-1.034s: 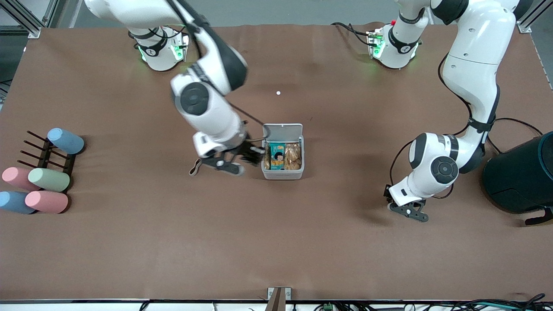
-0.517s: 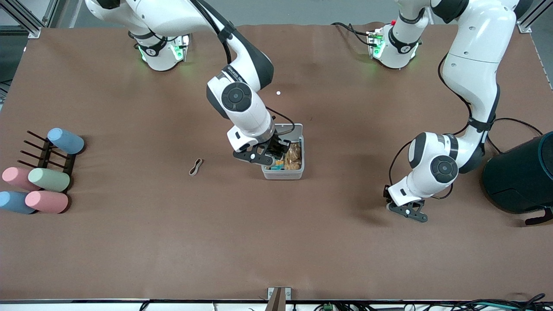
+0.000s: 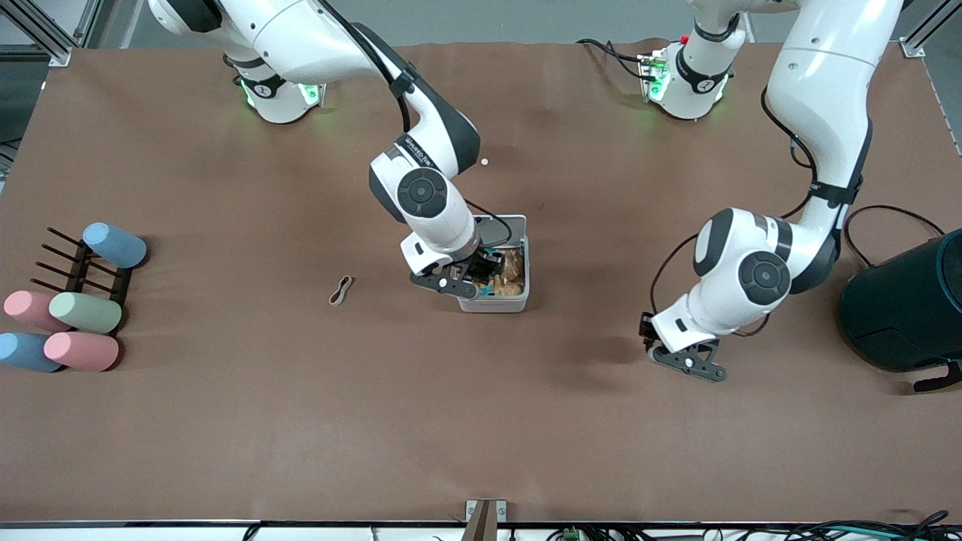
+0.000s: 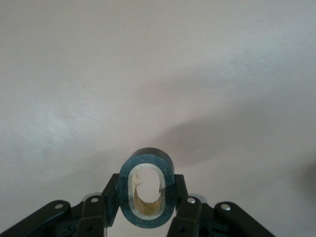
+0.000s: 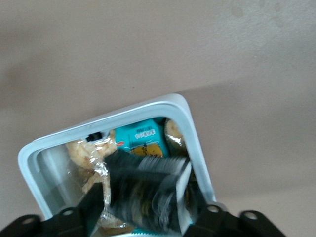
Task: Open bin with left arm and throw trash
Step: 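Drop the wrapper in the bin while the left gripper grasps the tape, then drop the tape in the bin while the right gripper reaches the hair tie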
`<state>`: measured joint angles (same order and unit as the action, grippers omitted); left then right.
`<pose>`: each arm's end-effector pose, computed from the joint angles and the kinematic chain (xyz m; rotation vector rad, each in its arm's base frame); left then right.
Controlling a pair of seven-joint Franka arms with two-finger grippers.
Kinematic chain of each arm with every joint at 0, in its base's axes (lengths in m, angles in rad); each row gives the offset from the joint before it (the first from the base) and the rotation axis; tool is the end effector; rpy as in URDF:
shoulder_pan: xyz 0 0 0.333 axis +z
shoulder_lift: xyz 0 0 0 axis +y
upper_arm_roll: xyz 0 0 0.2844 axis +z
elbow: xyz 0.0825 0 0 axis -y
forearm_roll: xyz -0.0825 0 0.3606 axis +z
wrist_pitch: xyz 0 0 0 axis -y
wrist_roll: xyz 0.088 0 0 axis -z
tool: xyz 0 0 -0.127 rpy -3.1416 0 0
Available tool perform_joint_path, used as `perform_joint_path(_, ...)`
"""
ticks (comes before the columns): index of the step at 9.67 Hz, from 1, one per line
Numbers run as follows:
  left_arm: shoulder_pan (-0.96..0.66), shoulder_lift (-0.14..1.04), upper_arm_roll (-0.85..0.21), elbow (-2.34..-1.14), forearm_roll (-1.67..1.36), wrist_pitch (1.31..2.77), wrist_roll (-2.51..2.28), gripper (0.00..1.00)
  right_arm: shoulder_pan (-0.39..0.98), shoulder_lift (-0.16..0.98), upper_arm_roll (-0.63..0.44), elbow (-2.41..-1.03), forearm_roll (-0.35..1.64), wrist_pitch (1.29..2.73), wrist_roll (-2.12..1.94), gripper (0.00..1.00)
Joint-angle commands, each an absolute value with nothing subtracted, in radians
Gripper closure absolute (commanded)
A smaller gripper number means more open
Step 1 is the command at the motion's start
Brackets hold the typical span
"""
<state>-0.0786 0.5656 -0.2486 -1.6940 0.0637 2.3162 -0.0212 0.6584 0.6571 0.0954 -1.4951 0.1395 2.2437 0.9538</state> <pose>0.6196 -0.1938 0.2512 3.0106 -0.4633 0.0905 0.5020 0.4667 0.2626 -2.9238 0.4487 0.0999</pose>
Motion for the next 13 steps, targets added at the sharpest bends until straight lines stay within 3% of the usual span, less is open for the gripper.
perform_joint_path(1, -0.081, 0.516, -0.308, -1.692, 0.049, 2.254, -0.148, 1.0, 0.66, 0.649, 0.092, -1.483, 0.124, 2.211, 0.971, 0.04)
perform_joint_path(4, -0.095, 0.503, -0.426, -1.674, 0.06, 2.249, -0.392, 1.0, 0.612, 0.58, 0.091, -1.476, 0.126, 2.078, 0.963, 0.02)
perform_joint_path(7, -0.24, 0.532, -0.436, -1.626, 0.083, 2.249, -0.578, 1.0, 0.468, 0.502, 0.091, -1.517, 0.129, 1.908, 0.959, 0.03)
perform_joint_path(11, -0.34, 0.598, -0.436, -1.615, 0.282, 2.25, -0.804, 0.99, 0.338, 0.482, 0.09, -1.792, 0.123, 2.093, 0.934, 0.02)
perform_joint_path(12, -0.351, 0.612, -0.434, -1.614, 0.285, 2.249, -0.819, 0.92, 0.337, 0.471, 0.091, -1.893, 0.123, 2.226, 0.917, 0.02)
perform_joint_path(13, -0.357, 0.615, -0.434, -1.614, 0.293, 2.25, -0.827, 0.41, 0.331, 0.471, 0.089, -1.979, 0.123, 2.335, 0.837, 0.02)
